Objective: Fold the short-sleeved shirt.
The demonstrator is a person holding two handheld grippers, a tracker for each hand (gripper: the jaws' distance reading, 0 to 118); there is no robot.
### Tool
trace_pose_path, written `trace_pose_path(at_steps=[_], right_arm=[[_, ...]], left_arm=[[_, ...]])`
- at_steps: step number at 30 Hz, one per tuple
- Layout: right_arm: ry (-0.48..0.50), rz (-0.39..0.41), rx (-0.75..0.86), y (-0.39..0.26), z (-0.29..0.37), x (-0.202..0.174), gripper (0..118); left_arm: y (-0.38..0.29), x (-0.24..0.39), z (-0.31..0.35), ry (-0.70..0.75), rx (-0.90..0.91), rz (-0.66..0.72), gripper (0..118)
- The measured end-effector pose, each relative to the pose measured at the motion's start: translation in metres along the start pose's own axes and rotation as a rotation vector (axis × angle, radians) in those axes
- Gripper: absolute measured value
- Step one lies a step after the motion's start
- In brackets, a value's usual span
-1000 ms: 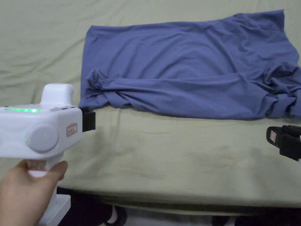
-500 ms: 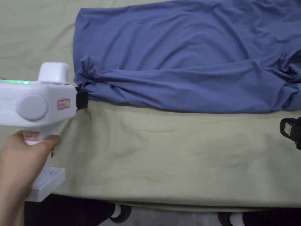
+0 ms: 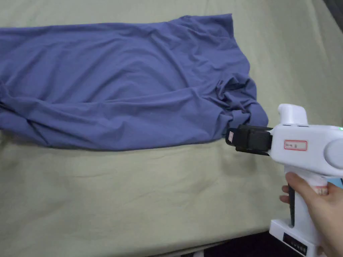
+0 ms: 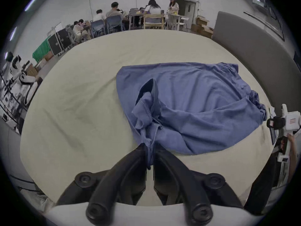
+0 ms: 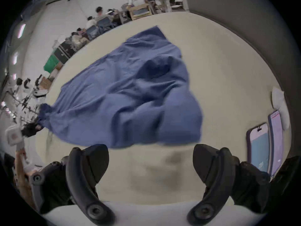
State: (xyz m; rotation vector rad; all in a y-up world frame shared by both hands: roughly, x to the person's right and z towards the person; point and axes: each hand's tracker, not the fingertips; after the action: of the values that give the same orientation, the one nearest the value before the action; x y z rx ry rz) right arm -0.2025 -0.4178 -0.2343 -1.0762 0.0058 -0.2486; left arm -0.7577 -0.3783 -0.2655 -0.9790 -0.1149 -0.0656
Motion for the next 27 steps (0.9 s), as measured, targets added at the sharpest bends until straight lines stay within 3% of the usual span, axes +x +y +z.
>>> trace_pose_path(at_steps=[2,3,4,6,7,8,11,19,22,27], right_arm=[[-0.065,0.022,-0.005,0.015,-0.017,0.008,107],[-0.09,0.037,-0.004,0.022,-0.026,0.011,93],[-0.078,0.034,-0.009,0.026,-0.032,0.012,62],[-0.063,0.076,0.001,0.028,-0.037,0.01,19],[0.027,0.079,0.006,0.029,-0.033,0.009,13],[0.021,0.062,0.01,0.03,-0.03,0.005,11],[-0.009,0.159,0.018,0.026,-0.014,-0.002,11],[0.066,0.145,0.09,0.014,0.054,-0.006,11],[0.035,0.182,0.082,0.001,0.073,-0.007,11],[0.027,0.178,0.01,-0.032,0.076,0.005,11]], left_arm=[[-0.002,-0.003,-0.005,0.002,-0.019,0.013,5],[-0.004,-0.005,-0.007,0.003,-0.018,0.019,5],[-0.005,-0.007,-0.009,0.002,-0.018,0.029,5],[-0.006,-0.014,-0.014,-0.036,-0.022,0.091,5],[-0.007,-0.017,-0.016,-0.05,-0.018,0.116,5],[-0.009,-0.023,-0.019,-0.064,-0.011,0.142,5],[-0.01,-0.03,-0.017,-0.059,-0.013,0.14,5],[-0.014,-0.04,0.022,-0.121,0.015,0.133,5],[-0.027,-0.043,0.037,-0.088,0.0,0.096,5],[-0.067,-0.043,0.04,-0.085,-0.106,0.091,5]])
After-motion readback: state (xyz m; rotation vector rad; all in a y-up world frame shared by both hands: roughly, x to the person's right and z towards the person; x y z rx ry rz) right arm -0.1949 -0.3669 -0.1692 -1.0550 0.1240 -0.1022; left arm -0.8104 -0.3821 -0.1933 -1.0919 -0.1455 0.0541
